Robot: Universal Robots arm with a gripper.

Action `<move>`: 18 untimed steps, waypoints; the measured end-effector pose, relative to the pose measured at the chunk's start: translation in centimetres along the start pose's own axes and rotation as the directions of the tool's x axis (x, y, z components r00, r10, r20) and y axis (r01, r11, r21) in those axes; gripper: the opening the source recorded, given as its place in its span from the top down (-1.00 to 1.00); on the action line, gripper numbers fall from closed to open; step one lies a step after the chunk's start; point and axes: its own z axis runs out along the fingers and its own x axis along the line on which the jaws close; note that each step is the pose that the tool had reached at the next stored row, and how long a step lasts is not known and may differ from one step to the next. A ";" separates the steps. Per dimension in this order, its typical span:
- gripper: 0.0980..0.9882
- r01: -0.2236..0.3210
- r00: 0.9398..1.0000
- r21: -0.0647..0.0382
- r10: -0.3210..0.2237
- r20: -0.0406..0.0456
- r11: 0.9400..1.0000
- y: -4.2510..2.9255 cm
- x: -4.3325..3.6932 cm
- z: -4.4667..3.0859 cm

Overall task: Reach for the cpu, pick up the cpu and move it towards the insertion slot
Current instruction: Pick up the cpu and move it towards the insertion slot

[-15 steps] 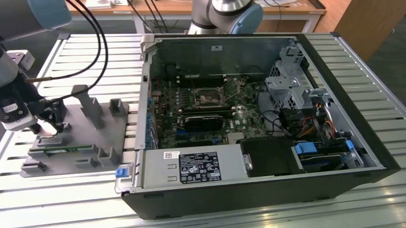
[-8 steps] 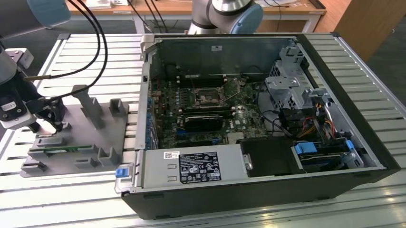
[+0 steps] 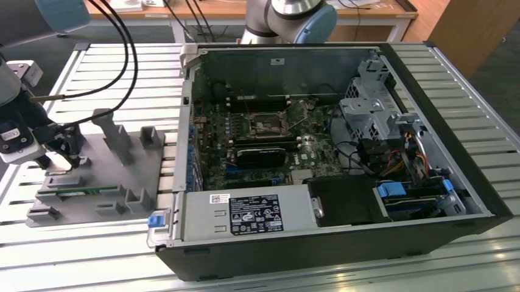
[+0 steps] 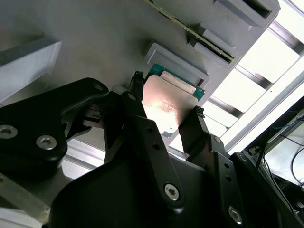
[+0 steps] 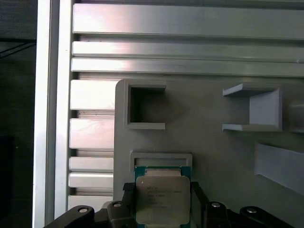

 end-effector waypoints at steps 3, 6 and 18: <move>0.00 0.000 1.000 0.001 0.000 0.000 1.000 0.05 0.00 -0.05; 0.00 0.000 1.000 0.003 0.000 0.000 1.000 0.09 0.00 -0.10; 0.00 0.000 1.000 0.005 0.000 0.000 1.000 0.18 -0.01 -0.94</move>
